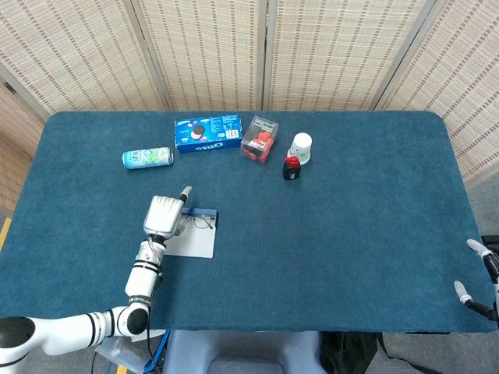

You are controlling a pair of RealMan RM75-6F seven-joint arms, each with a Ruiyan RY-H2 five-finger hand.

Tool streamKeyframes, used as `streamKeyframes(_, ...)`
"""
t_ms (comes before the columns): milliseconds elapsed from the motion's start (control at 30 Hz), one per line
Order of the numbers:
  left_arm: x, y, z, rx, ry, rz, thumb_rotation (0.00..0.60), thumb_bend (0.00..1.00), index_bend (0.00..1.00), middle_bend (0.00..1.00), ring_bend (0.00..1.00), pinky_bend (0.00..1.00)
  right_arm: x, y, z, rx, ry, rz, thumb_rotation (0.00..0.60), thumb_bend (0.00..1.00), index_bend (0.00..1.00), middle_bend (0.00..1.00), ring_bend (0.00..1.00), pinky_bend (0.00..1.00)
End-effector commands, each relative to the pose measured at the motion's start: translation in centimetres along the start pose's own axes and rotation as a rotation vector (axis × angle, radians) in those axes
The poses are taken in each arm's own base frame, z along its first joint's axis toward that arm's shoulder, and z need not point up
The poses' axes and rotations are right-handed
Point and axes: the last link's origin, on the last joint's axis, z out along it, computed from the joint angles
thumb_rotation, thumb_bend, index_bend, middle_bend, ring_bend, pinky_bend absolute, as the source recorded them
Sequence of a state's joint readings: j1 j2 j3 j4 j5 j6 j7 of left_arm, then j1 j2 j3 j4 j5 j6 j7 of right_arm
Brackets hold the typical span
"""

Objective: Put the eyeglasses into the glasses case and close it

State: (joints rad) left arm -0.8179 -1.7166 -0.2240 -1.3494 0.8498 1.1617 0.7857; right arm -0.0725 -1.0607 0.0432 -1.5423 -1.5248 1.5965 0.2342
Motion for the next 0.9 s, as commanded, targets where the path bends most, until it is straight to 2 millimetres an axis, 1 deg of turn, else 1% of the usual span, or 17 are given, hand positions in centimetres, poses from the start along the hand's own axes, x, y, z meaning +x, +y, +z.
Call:
streamKeyframes(33, 0.6, -1.6, -1.6, 0.003, 0.045, -0.032, 0.6, 0.17, 0.14, 0.86, 0.84, 0.95, 0.0, 0.0, 0.0, 0.003, 0.0, 0.0, 0.6, 0.3, 0.16, 0.24, 0.16, 0.07)
streamKeyframes(133, 1.1, -3.0, -3.1, -0.001, 0.085, -0.064, 0.6, 0.17, 0.14, 0.72, 0.71, 0.86, 0.0, -0.1, 0.0, 0.004, -0.001, 0.001, 0.6, 0.3, 0.16, 0.24, 0.16, 0.07)
streamKeyframes(233, 1.4, -4.2, -4.6, -0.014, 0.12, -0.092, 0.6, 0.17, 0.14, 0.58, 0.53, 0.73, -0.1, -0.1, 0.1, 0.006, 0.0, 0.001, 0.6, 0.3, 0.16, 0.24, 0.16, 0.07)
streamKeyframes(333, 1.5, -5.2, -6.1, -0.049, 0.151, -0.113, 0.6, 0.17, 0.13, 0.39, 0.34, 0.53, -0.1, -0.2, 0.1, 0.009, 0.001, 0.002, 0.6, 0.3, 0.16, 0.24, 0.16, 0.07)
streamKeyframes(367, 1.4, -5.6, -6.7, -0.063, 0.165, -0.112, 0.6, 0.17, 0.12, 0.34, 0.29, 0.48, -0.1, -0.2, 0.1, 0.01, 0.0, 0.002, 0.6, 0.3, 0.16, 0.24, 0.16, 0.07)
streamKeyframes(433, 1.3, -5.8, -7.5, -0.103, 0.174, -0.116, 0.6, 0.17, 0.08, 0.21, 0.18, 0.34, -0.1, -0.2, 0.2, 0.012, -0.001, 0.001, 0.6, 0.3, 0.16, 0.24, 0.16, 0.07)
streamKeyframes(500, 1.1, -6.0, -8.2, -0.135, 0.182, -0.126, 0.6, 0.17, 0.04, 0.12, 0.1, 0.24, -0.1, -0.3, 0.2, 0.015, -0.003, 0.001, 0.6, 0.3, 0.16, 0.24, 0.16, 0.07)
streamKeyframes(567, 0.9, -5.9, -8.7, -0.17, 0.181, -0.138, 0.6, 0.17, 0.01, 0.06, 0.04, 0.17, -0.1, -0.4, 0.3, 0.019, -0.004, 0.001, 0.6, 0.3, 0.16, 0.24, 0.16, 0.07)
streamKeyframes(633, 0.7, -5.7, -9.1, -0.204, 0.184, -0.128, 0.6, 0.17, 0.0, 0.02, 0.01, 0.12, -0.2, -0.5, 0.3, 0.023, -0.004, 0.001, 0.6, 0.3, 0.16, 0.24, 0.16, 0.07)
streamKeyframes(733, 0.1, -5.2, -9.5, -0.243, 0.171, -0.109, 0.6, 0.17, 0.0, 0.0, 0.0, 0.09, -0.2, -0.6, 0.3, 0.025, -0.004, 0.001, 0.6, 0.3, 0.16, 0.24, 0.16, 0.07)
streamKeyframes(900, -1.1, -4.1, -9.5, -0.3, 0.127, -0.081, 0.6, 0.17, 0.0, 0.0, 0.0, 0.06, -0.2, -0.6, 0.2, 0.027, -0.006, 0.001, 0.6, 0.3, 0.16, 0.24, 0.16, 0.07)
